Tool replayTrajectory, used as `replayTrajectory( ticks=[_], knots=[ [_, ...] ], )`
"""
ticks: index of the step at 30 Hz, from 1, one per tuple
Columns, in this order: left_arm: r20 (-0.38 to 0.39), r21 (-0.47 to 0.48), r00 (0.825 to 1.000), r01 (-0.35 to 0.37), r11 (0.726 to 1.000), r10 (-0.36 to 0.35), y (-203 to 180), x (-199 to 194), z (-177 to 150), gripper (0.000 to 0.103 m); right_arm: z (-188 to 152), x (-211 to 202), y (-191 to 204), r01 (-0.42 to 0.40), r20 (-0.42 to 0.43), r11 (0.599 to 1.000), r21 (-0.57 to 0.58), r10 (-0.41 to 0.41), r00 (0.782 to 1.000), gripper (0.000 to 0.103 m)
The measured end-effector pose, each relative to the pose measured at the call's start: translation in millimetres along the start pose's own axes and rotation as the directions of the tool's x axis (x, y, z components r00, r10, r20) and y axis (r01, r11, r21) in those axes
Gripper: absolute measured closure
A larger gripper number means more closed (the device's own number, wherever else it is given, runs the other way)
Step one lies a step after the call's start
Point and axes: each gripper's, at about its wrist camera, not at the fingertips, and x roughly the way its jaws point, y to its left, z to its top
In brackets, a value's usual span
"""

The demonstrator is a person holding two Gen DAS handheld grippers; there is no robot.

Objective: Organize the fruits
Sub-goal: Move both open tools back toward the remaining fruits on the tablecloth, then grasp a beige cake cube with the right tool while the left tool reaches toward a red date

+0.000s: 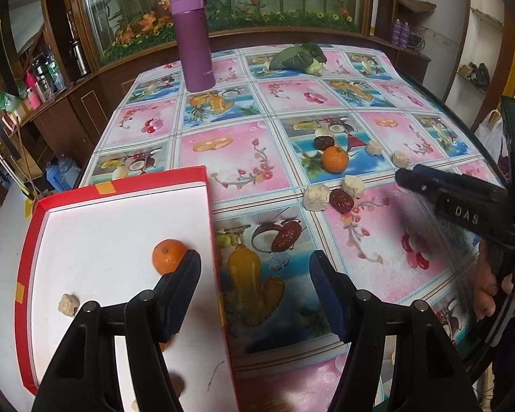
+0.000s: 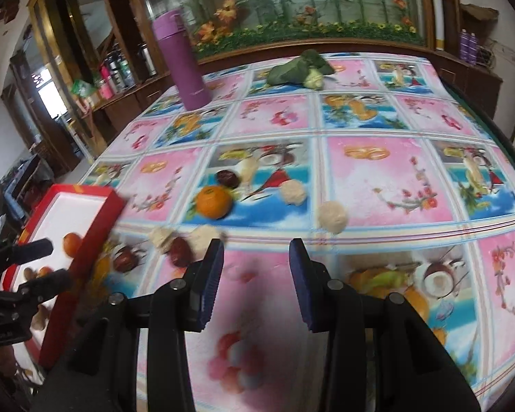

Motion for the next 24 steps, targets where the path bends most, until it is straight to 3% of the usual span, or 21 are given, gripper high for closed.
replayTrajectory(
  ticks=[4,9,16,24],
  knots=[
    [-0.014,0.039,1.000,0.003,0.999,-0.003,-11,12,10,0.037,8,0,-26,0.059,0.009,0.998,0.017,-0.059,0.998,0.062],
    [-0.041,0.072,0.999,0.024,0.997,-0.021,-19,35,24,0.037,13,8,-48,0.075,-0.017,0.995,0.059,-0.074,0.997,0.062],
    [-0.071,0.095,0.997,0.017,0.995,-0.010,-20,55,31,0.037,20,19,-43,0.086,-0.027,0.996,0.018,-0.086,0.996,0.062],
    [-0.095,0.135,0.994,0.062,0.989,-0.049,-34,65,35,0.037,25,32,-40,0.093,-0.049,0.996,-0.002,-0.093,0.994,0.062]
  ],
)
